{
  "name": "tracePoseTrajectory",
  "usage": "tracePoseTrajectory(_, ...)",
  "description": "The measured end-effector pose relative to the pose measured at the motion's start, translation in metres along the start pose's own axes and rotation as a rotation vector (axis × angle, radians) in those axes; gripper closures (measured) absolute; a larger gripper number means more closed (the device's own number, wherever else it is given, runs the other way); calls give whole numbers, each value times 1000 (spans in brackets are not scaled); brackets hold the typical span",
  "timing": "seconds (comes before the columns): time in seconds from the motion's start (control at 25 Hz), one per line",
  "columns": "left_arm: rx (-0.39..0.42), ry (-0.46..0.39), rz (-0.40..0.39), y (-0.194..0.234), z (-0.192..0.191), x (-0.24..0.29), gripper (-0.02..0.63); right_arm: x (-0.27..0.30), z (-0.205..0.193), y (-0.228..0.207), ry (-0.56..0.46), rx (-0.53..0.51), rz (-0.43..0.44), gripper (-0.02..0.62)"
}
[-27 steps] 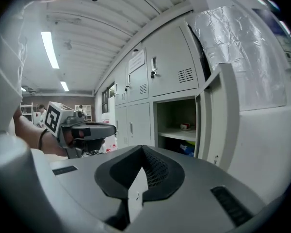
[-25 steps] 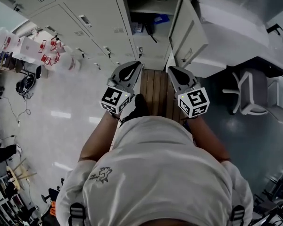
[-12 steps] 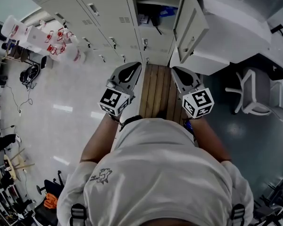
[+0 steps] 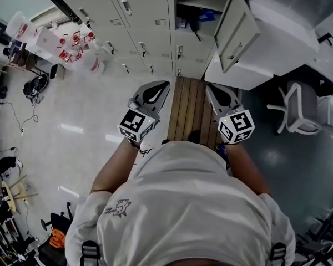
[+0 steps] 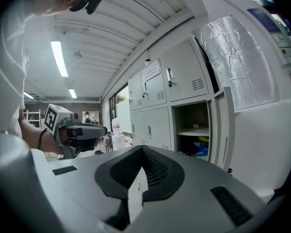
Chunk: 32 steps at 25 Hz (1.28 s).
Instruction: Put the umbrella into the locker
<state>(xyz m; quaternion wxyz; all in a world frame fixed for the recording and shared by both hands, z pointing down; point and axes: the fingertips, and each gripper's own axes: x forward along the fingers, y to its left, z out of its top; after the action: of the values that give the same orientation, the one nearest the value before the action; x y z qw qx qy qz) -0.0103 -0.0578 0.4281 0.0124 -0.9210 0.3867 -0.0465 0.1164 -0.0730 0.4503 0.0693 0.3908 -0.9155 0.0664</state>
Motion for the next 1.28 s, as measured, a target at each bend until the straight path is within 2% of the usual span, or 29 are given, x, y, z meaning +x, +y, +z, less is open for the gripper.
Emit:
tracePoseTrajectory(0.16,-12,3,-13,6,-3,-41,595,1,2,36,-3,4,-19,554)
tracePoseTrajectory(0.32,-15,7,-40,3,-13,-75,595,1,2,81,-8,-67,-19,554)
tracePoseTrajectory(0.44,-81,-3,-42,5,-19,-97,595,4,-6,107,-2,-47,-16,554)
tracePoseTrajectory(0.64,-108,-41,-57,1,-18,-120,595,10,-21,145,5,-13,-18,554)
tracePoseTrajectory(0.96,-106,-57,-77,-1,-20,-128,595,17,-19,162,24,-69,-23,554)
tracePoseTrajectory(1.28,-108,-52,-115,-9,-24,-131,595,10,-17,160,13,-39,-52,554)
